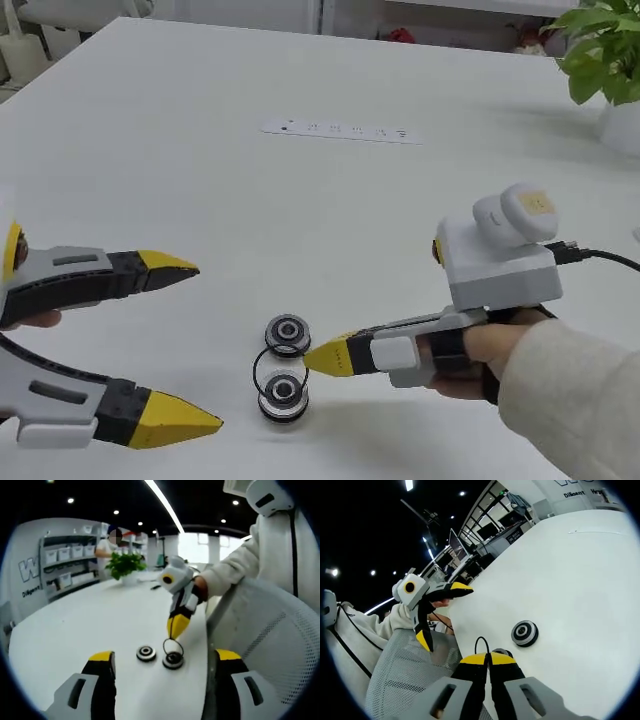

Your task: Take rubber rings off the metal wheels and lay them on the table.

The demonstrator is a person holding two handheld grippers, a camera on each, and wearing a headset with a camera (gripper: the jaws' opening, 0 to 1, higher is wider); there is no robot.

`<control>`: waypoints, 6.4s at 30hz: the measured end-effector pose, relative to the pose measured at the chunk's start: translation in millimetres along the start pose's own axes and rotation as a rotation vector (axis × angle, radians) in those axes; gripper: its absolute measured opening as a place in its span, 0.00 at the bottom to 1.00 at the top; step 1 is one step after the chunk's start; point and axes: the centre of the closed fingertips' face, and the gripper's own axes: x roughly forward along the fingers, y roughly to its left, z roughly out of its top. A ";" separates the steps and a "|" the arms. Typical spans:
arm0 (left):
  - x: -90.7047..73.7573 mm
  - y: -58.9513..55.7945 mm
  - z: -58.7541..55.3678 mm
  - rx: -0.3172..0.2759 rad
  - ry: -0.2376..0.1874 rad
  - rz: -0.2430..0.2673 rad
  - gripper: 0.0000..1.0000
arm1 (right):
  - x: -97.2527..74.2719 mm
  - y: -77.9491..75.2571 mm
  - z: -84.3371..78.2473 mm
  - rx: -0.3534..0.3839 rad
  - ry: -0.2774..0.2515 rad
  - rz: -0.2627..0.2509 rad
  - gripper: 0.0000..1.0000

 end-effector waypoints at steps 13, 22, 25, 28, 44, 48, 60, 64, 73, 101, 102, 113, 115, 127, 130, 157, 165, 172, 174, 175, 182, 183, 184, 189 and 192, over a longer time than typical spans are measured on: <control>-16.6 9.5 -13.1 -0.068 -0.035 0.092 0.88 | -0.1 8.4 10.7 0.004 -0.030 0.007 0.00; -15.1 9.1 -18.4 -0.099 -0.054 0.082 0.91 | 7.3 19.2 17.0 -0.001 -0.037 0.014 0.00; -14.9 8.5 -18.0 -0.107 -0.064 0.078 0.91 | 11.2 22.3 18.1 -0.007 -0.034 0.013 0.00; -14.6 8.7 -18.3 -0.117 -0.075 0.076 0.92 | 15.7 25.2 18.9 -0.010 -0.032 0.010 0.00; -13.4 2.9 -21.3 -0.114 -0.070 0.049 0.92 | 43.4 26.2 19.1 -0.039 -0.003 -0.031 0.00; -13.0 2.3 -21.2 -0.113 -0.071 0.046 0.92 | 51.8 23.9 15.0 -0.059 0.023 -0.047 0.00; -11.8 -0.6 -21.6 -0.108 -0.063 0.036 0.92 | 74.2 10.6 2.4 -0.100 0.087 -0.089 0.00; -11.9 -0.7 -22.2 -0.108 -0.060 0.035 0.91 | 78.3 3.8 -2.6 -0.096 0.105 -0.109 0.00; -11.7 -0.3 -23.3 -0.115 -0.058 0.034 0.91 | 75.6 -8.0 -0.1 -0.092 0.090 -0.148 0.00; -11.4 -0.5 -28.7 -0.131 -0.035 0.028 0.89 | 70.7 -11.2 0.9 -0.187 0.114 -0.173 0.07; -11.4 -0.3 -28.6 -0.131 -0.036 0.029 0.89 | 70.1 -10.8 2.2 -0.192 0.111 -0.173 0.07; -11.8 -0.6 -29.2 -0.138 -0.031 0.031 0.89 | 60.9 -2.3 19.3 -0.253 0.064 -0.163 0.10; -11.6 -0.7 -29.3 -0.139 -0.031 0.031 0.89 | 58.6 -0.4 22.8 -0.262 0.054 -0.162 0.11; -10.9 -1.5 -31.6 -0.142 -0.016 0.029 0.89 | 37.8 9.6 47.5 -0.340 -0.021 -0.153 0.13; -10.8 -1.3 -32.5 -0.144 -0.011 0.031 0.89 | 29.4 9.7 54.9 -0.350 -0.047 -0.157 0.14; -11.1 -2.1 -25.3 -0.129 -0.002 0.031 0.90 | -23.1 0.3 73.4 -0.402 -0.149 -0.201 0.21; -11.2 -1.8 1.4 -0.082 -0.033 0.031 0.91 | -26.7 -5.0 60.3 -0.438 -0.096 -0.195 0.25; -3.7 -9.0 28.0 -0.038 -0.060 -0.008 0.91 | -25.3 -2.3 51.1 -0.445 -0.066 -0.145 0.27; -0.7 -9.0 29.5 -0.030 -0.052 -0.014 0.90 | -24.4 -1.9 48.0 -0.451 -0.053 -0.137 0.27; 0.5 -8.5 28.2 -0.023 -0.035 -0.014 0.90 | -23.6 -1.2 46.1 -0.454 -0.045 -0.132 0.27; 6.8 -10.0 41.5 -0.005 -0.038 -0.024 0.90 | -14.7 -0.7 30.6 -0.460 0.016 -0.096 0.29; 8.1 -9.8 43.3 -0.007 -0.040 -0.024 0.90 | -13.8 -1.2 28.8 -0.459 0.022 -0.093 0.28; 9.3 -9.5 45.0 -0.009 -0.044 -0.024 0.90 | -13.0 -1.5 27.1 -0.458 0.027 -0.089 0.28; 17.8 -13.1 47.6 0.001 -0.042 -0.040 0.89 | -7.0 -6.2 14.3 -0.445 0.073 -0.069 0.28; 22.7 -16.4 46.6 0.020 -0.028 -0.052 0.88 | -4.6 -9.9 6.9 -0.445 0.102 -0.064 0.29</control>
